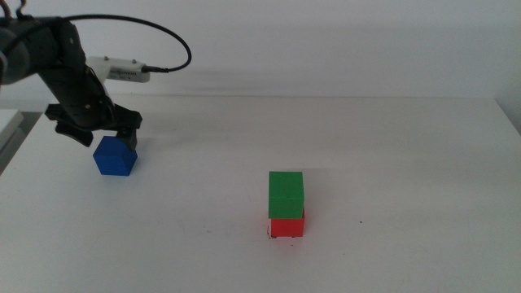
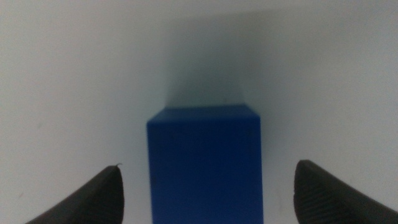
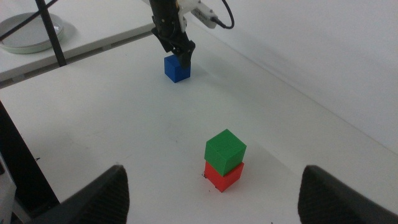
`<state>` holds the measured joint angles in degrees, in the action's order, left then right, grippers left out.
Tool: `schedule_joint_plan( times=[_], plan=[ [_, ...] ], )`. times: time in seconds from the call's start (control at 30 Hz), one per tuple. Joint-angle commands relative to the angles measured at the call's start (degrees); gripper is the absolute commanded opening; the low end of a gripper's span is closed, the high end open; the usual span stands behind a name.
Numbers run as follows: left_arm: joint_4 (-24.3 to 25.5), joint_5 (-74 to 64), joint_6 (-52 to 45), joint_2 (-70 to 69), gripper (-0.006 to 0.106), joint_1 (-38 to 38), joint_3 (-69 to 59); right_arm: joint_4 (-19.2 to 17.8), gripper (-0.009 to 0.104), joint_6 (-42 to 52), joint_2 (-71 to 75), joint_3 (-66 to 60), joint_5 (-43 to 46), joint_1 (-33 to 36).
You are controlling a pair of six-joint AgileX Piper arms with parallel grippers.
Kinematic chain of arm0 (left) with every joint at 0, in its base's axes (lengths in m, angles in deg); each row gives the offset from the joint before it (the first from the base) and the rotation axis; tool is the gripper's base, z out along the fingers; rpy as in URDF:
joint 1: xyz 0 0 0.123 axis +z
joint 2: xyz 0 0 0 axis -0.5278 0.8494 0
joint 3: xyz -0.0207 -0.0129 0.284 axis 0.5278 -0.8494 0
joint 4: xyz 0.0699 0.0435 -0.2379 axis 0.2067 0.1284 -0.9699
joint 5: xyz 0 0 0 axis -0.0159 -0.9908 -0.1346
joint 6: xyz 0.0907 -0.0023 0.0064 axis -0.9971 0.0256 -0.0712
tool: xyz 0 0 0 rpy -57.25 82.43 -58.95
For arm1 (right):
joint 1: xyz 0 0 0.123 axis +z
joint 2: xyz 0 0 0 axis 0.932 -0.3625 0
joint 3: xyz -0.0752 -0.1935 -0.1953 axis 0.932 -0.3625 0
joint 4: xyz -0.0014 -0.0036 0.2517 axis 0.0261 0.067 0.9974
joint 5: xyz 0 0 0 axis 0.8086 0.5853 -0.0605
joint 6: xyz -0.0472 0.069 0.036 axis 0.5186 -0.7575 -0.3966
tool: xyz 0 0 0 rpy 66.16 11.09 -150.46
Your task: Stack red cubes first, then green, then blue cubes in a specific spot.
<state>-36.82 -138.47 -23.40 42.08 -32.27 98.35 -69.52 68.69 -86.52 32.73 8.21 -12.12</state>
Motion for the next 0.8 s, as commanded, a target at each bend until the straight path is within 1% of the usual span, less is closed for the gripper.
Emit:
schedule_joint_plan(
  times=[0.0, 0.17, 0.23, 0.27, 0.3, 0.37, 0.43, 0.5, 0.53, 0.6, 0.63, 0.67, 0.73, 0.77],
  plan=[
    [-0.9, 1.9, -0.9, 1.4, 0.092, 0.3, 0.4, -0.6, 0.082, 0.3, -0.2, -0.3, 0.5, -0.3],
    [-1.3, 4.0, -1.9, 4.0, 0.092, 0.3, 0.4, -0.6, 0.082, 0.3, -0.2, -0.3, 0.5, -0.3],
    [-1.7, 4.4, -2.5, 4.3, 0.089, 0.3, 0.4, -0.6, 0.082, 0.3, -0.2, -0.3, 0.5, -0.3],
    [-1.8, 4.3, -2.5, 4.3, 0.085, 0.3, 0.4, -0.6, 0.082, 0.3, -0.2, -0.3, 0.5, -0.3],
    [-1.8, 4.2, -2.5, 4.3, 0.080, 0.3, 0.4, -0.6, 0.082, 0.3, -0.2, -0.3, 0.5, -0.3],
    [-2.3, 2.9, -1.6, 4.2, 0.064, 0.4, 0.7, -0.6, 0.082, 0.3, -0.2, -0.3, 0.5, -0.3],
    [-2.3, 0.5, 1.2, 3.1, 0.043, 0.5, 0.7, -0.6, 0.082, 0.3, -0.2, -0.3, 0.5, -0.3],
    [-2.2, -2.0, 3.3, 1.1, 0.025, 0.5, 0.6, -0.6, 0.082, 0.3, -0.2, -0.3, 0.5, -0.3],
    [-2.9, -2.6, 4.0, -0.5, 0.016, 0.4, 0.0, -0.6, 0.082, 0.3, -0.2, -0.3, 0.5, -0.3],
    [-5.9, -2.6, 5.0, -4.2, 0.003, 0.2, -1.9, -0.6, 0.082, 0.3, -0.2, -0.3, 0.5, -0.3],
    [-7.3, -2.7, 5.6, -6.8, -0.002, -0.3, -3.3, -0.6, 0.082, 0.3, -0.2, -0.3, 0.5, -0.3],
    [-7.1, -2.7, 7.5, -9.4, -0.002, -1.4, -4.9, -0.6, 0.082, 0.3, -0.2, -0.3, 0.5, -0.3],
    [-3.4, -2.7, 14.3, -14.9, -0.002, -5.8, -7.8, -0.6, 0.082, 0.3, -0.2, -0.3, 0.5, -0.3],
    [-0.1, -3.2, 18.9, -17.5, -0.002, -9.1, -8.7, -0.6, 0.082, 0.3, -0.2, -0.3, 0.5, -0.3]
  ],
)
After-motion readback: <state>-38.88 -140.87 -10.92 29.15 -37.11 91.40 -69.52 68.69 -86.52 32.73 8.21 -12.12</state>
